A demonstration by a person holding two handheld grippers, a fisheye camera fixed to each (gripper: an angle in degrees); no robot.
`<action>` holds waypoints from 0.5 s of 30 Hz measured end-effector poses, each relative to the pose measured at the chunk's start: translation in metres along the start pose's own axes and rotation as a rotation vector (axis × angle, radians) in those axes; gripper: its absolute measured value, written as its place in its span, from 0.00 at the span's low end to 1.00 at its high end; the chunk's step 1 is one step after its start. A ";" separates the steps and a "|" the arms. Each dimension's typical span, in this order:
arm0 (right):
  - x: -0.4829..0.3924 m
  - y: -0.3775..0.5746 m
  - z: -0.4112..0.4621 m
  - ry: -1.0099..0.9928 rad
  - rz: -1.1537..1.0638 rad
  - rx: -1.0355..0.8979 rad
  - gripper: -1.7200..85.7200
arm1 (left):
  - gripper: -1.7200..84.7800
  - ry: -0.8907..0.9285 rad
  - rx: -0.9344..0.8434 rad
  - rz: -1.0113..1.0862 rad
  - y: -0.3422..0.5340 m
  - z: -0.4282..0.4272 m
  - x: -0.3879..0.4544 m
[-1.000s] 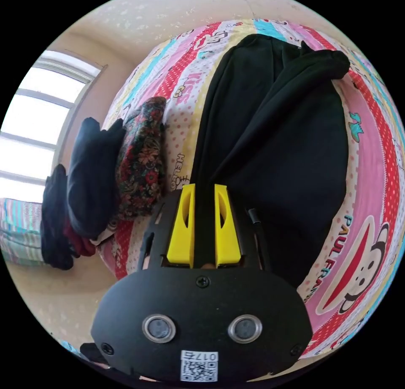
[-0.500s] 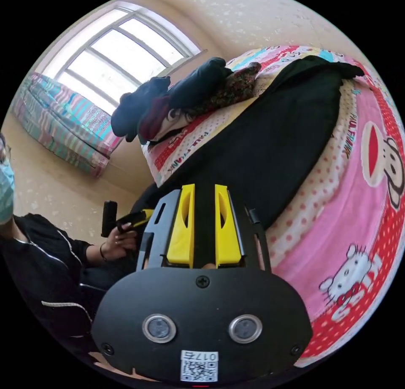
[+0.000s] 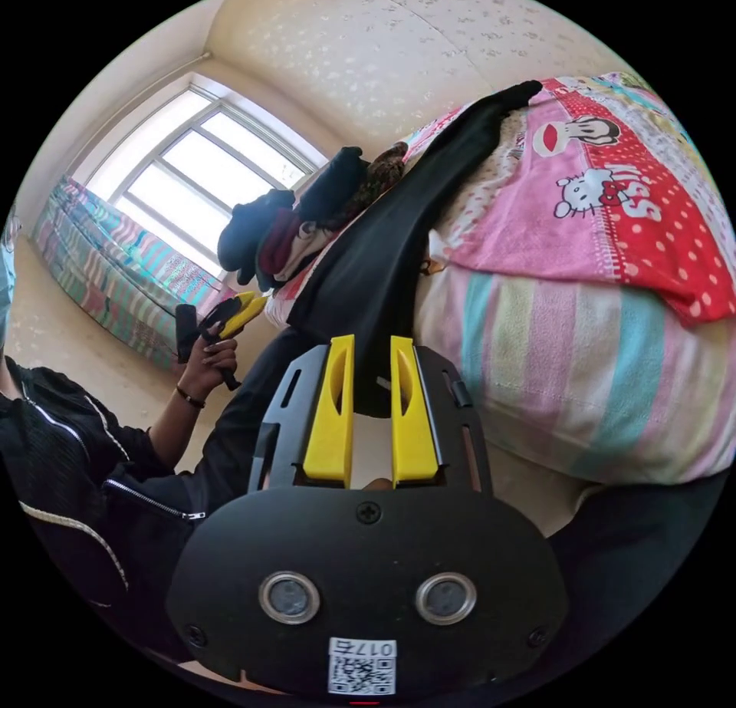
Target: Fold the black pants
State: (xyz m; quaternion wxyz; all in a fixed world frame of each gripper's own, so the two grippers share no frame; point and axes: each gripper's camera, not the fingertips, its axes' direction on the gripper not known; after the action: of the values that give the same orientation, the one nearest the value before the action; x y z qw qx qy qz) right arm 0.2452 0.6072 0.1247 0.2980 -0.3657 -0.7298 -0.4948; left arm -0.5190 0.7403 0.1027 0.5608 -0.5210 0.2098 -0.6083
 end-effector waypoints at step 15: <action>-0.005 0.031 -0.018 -0.152 -0.038 -0.032 0.10 | 0.08 0.095 -0.177 -0.066 0.008 0.046 -0.008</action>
State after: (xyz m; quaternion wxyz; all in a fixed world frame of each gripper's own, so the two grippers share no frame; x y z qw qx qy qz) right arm 0.2751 0.5968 0.1428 0.2264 -0.3932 -0.7491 -0.4827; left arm -0.4768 0.7605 0.1102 0.4817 -0.5455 0.2719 -0.6297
